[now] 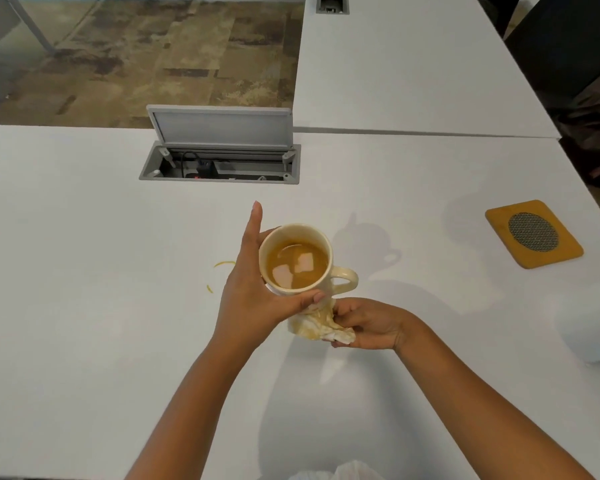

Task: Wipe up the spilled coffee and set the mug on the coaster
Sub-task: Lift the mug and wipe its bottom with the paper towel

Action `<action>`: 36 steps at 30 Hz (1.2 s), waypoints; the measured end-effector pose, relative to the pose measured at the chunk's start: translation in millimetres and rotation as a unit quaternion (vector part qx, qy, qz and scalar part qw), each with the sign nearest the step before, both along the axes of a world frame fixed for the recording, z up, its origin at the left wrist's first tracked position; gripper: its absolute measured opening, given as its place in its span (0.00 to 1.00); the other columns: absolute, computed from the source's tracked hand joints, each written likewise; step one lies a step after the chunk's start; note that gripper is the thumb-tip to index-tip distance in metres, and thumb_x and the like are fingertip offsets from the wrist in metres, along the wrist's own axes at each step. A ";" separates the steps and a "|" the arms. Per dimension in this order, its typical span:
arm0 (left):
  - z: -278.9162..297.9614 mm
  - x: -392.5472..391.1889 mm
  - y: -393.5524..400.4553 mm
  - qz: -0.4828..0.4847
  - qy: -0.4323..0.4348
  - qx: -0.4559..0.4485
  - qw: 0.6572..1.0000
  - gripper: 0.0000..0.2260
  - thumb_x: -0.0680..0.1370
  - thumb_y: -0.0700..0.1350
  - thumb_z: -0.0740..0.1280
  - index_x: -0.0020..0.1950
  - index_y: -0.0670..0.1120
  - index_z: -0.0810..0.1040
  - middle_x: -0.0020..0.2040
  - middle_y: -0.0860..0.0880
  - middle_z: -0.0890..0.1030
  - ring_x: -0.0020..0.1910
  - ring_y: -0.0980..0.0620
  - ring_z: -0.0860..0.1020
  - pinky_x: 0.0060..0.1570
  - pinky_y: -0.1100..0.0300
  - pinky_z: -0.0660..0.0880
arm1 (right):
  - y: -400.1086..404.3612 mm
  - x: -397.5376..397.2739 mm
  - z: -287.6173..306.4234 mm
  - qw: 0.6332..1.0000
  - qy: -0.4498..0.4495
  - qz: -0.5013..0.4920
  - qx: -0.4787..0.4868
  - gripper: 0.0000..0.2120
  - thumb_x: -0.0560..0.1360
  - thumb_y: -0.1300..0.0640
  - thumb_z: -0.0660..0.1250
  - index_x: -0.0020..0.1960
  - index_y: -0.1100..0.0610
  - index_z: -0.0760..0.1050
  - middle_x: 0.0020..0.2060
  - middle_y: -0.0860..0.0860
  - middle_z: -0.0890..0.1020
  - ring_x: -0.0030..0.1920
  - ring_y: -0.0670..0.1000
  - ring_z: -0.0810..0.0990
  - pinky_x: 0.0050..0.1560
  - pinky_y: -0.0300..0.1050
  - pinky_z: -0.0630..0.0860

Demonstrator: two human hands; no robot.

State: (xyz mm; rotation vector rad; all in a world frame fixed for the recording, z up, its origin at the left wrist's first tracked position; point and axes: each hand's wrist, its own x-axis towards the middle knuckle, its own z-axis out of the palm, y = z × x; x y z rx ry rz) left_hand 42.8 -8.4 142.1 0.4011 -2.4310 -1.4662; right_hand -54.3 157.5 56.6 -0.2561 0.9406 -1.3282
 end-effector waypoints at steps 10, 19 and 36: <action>-16.5 15.6 -42.1 0.063 -0.019 0.016 0.998 0.53 0.54 0.67 0.72 0.71 0.66 0.43 0.56 0.78 0.67 0.56 0.73 0.70 0.44 0.74 0.70 | -20.4 -28.9 -20.8 0.964 0.064 -0.183 0.181 0.13 0.76 0.71 0.55 0.46 0.60 0.75 0.38 0.52 0.78 0.36 0.46 0.76 0.37 0.36 0.76; -45.5 39.2 -87.8 0.182 -0.026 0.013 0.983 0.52 0.52 0.62 0.72 0.69 0.71 0.45 0.57 0.76 0.68 0.58 0.60 0.73 0.45 0.65 0.69 | -108.0 -40.7 -63.1 0.722 0.586 -0.123 0.348 0.11 0.78 0.60 0.56 0.55 0.63 0.73 0.44 0.50 0.72 0.43 0.53 0.75 0.46 0.49 0.77; -64.8 49.9 -111.9 0.299 -0.043 0.035 0.953 0.53 0.51 0.64 0.74 0.67 0.73 0.44 0.56 0.79 0.67 0.60 0.52 0.74 0.50 0.54 0.69 | -231.8 6.6 -80.1 0.724 0.675 0.047 0.135 0.09 0.75 0.50 0.61 0.47 0.57 0.69 0.45 0.53 0.78 0.44 0.54 0.76 0.45 0.49 0.72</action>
